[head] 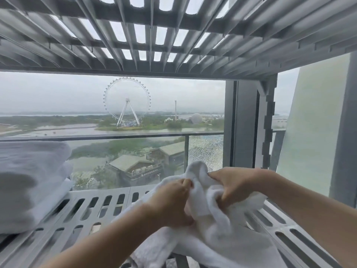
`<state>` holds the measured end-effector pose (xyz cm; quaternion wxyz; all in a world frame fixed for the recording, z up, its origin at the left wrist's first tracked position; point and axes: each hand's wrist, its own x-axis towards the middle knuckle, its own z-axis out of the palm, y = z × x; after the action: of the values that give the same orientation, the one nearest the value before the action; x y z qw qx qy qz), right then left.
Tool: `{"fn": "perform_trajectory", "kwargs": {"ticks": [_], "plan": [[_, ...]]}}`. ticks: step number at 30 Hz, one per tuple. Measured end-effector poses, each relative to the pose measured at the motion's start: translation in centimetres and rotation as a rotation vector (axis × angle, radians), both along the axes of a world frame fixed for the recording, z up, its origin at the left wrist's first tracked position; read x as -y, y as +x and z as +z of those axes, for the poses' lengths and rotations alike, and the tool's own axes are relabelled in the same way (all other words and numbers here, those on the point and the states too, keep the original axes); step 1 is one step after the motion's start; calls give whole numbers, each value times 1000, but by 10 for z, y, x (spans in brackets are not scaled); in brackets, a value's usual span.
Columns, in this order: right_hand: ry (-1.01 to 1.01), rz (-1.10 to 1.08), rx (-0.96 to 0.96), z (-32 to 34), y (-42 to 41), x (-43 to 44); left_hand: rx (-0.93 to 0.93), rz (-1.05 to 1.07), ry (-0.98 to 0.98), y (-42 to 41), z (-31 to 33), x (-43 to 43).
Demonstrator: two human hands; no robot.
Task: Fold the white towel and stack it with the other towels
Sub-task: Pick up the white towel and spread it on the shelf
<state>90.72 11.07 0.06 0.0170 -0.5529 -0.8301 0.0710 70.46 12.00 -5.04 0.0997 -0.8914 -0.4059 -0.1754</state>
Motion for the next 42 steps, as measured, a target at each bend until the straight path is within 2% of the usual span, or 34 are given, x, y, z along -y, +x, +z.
{"fn": "perform_trajectory", "kwargs": {"ticks": [4, 8, 11, 14, 17, 19, 21, 24, 27, 31, 35, 37, 39, 42], "plan": [[-23, -15, -227, 0, 1, -10, 147, -11, -74, -15, -2, -9], [-28, -1, -325, -7, 0, -3, 199, -48, -121, -25, -4, -13], [60, -3, -143, -5, -12, 12, 187, -28, -65, -33, -4, -6], [323, 7, 113, 0, -28, 32, 86, 50, 106, -36, 3, 4], [504, 105, 117, 5, -31, 38, 39, 72, 119, -33, 13, 13], [480, 187, 50, 7, -29, 36, 20, 49, -2, -31, 16, 19], [350, 249, 39, 3, -27, 33, -18, 50, -99, -28, 12, 21], [137, 224, 158, -13, -24, 25, 19, 59, -97, -22, -6, 17], [81, 189, 190, -22, -18, 17, 140, 50, -103, -22, -20, 10], [155, 215, 92, -21, -19, 15, 261, 40, -91, -27, -23, 4], [343, 252, 38, -25, -23, 16, 252, 16, -41, -30, -21, 1], [363, 229, -1, -24, -23, 20, 251, -31, -20, -34, -20, -1], [269, 170, -128, -13, -17, 24, 280, -73, -47, -39, -10, -3], [79, 125, -418, 11, 1, 21, 433, -196, -212, -46, 17, -1]]}}
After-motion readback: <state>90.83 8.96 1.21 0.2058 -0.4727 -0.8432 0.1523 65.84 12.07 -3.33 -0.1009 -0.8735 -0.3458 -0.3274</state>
